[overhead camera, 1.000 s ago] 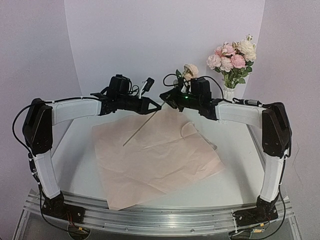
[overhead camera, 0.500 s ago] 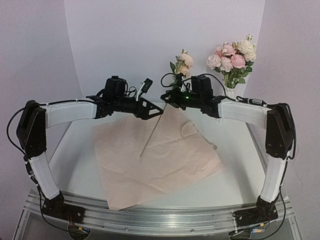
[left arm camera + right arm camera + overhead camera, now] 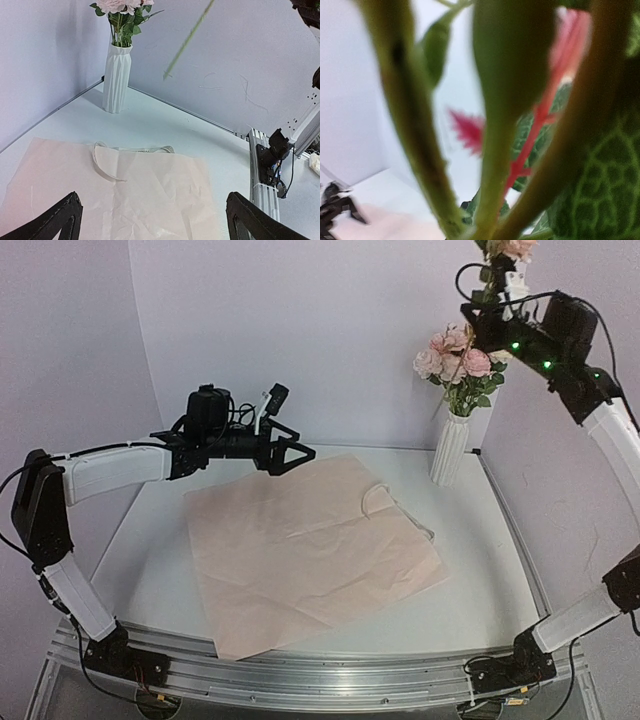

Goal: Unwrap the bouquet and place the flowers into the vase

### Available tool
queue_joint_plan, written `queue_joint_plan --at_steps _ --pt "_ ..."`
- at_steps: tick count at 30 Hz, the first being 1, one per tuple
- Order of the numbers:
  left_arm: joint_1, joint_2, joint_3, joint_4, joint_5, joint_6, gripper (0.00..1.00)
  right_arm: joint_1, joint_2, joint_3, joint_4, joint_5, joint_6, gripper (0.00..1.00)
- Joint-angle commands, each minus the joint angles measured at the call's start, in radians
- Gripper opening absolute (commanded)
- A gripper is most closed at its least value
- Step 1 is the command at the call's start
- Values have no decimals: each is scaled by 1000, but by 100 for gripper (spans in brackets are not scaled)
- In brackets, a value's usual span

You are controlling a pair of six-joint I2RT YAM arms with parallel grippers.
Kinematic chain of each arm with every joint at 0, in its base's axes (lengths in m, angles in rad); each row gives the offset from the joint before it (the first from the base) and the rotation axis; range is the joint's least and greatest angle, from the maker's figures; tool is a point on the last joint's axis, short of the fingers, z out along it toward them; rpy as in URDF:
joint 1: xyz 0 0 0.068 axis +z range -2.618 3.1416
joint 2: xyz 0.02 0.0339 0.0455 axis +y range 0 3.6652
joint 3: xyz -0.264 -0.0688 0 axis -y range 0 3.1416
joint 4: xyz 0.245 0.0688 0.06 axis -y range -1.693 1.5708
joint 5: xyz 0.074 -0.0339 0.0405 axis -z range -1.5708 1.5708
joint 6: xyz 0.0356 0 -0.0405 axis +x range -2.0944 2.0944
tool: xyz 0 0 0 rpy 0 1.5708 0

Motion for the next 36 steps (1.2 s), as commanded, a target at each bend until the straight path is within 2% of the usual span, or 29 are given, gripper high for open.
queue_joint_plan --at_steps 1,8,15,27,36 --pt "1 -30 -10 34 -3 33 100 -86 94 106 -51 18 -205 0" --pt "1 -34 -9 14 -15 72 100 -192 254 190 112 -35 -216 0" --pt "3 -36 4 -26 -27 97 100 -247 325 167 281 -80 -190 0" --pt "14 -7 38 -44 -22 104 100 -257 318 182 313 -102 -184 0" --pt "29 -11 40 -51 -28 113 100 -302 314 -53 399 -86 -109 0"
